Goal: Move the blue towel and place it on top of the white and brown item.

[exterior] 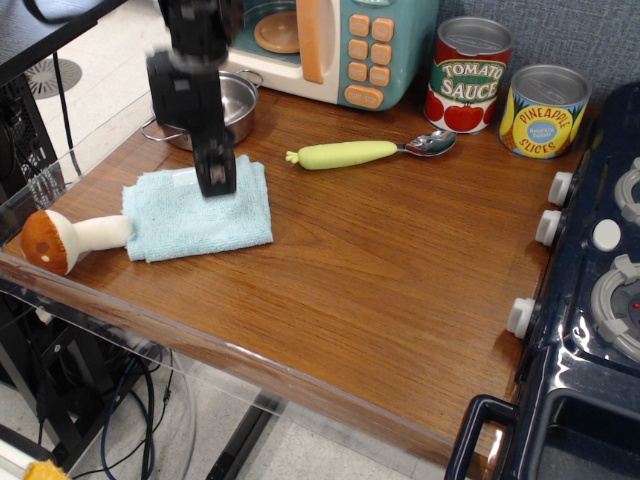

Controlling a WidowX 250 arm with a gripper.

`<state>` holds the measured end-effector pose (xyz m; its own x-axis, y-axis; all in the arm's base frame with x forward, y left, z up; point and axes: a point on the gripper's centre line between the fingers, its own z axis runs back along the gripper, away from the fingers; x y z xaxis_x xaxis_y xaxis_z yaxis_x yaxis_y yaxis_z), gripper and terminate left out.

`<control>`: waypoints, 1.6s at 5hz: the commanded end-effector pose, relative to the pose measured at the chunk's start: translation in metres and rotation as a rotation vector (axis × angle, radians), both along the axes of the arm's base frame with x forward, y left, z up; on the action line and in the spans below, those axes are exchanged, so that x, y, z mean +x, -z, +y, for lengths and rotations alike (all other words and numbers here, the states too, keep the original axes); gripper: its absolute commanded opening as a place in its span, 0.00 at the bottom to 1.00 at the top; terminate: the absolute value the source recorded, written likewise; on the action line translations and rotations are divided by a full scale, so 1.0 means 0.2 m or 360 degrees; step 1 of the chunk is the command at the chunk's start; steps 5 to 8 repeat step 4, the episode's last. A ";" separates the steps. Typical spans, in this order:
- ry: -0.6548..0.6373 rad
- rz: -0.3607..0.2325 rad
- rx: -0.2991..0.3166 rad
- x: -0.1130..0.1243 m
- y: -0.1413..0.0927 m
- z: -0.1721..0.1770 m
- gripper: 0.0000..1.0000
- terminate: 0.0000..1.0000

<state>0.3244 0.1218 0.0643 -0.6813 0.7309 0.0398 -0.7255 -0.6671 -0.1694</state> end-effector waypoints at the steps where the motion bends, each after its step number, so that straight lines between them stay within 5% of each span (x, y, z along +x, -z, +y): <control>1: 0.0002 -0.0143 0.0035 -0.05 -0.23 0.00 1.00 0.00; 3: 0.0002 -0.0143 0.0035 -0.05 -0.23 0.00 1.00 0.00; 4: 0.0002 -0.0143 0.0035 -0.05 -0.23 0.00 1.00 1.00; 8: 0.0002 -0.0143 0.0035 -0.05 -0.23 0.00 1.00 1.00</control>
